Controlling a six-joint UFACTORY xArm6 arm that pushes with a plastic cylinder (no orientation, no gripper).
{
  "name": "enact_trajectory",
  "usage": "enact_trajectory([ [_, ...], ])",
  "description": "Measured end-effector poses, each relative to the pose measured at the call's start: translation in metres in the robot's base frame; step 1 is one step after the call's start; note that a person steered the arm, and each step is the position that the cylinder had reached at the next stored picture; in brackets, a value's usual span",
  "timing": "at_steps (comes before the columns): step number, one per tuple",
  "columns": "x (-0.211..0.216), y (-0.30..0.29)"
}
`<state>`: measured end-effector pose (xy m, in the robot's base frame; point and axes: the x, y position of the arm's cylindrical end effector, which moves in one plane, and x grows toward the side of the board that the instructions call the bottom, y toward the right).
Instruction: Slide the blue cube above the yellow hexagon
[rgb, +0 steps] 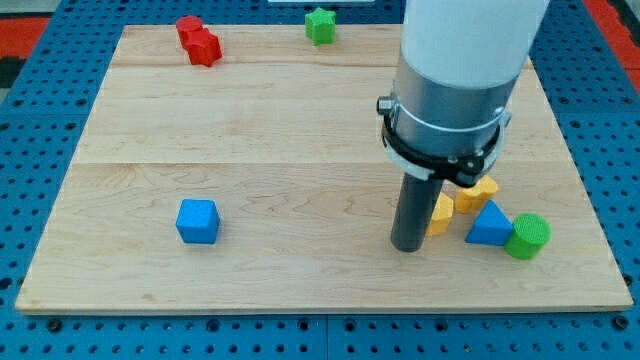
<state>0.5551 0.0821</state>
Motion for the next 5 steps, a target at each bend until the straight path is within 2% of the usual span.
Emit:
enact_trajectory([
  [1,0.036,-0.101],
  [2,0.046,-0.219],
  [3,0.037,-0.290],
  [4,0.019,-0.289],
  [5,-0.012,-0.262],
])
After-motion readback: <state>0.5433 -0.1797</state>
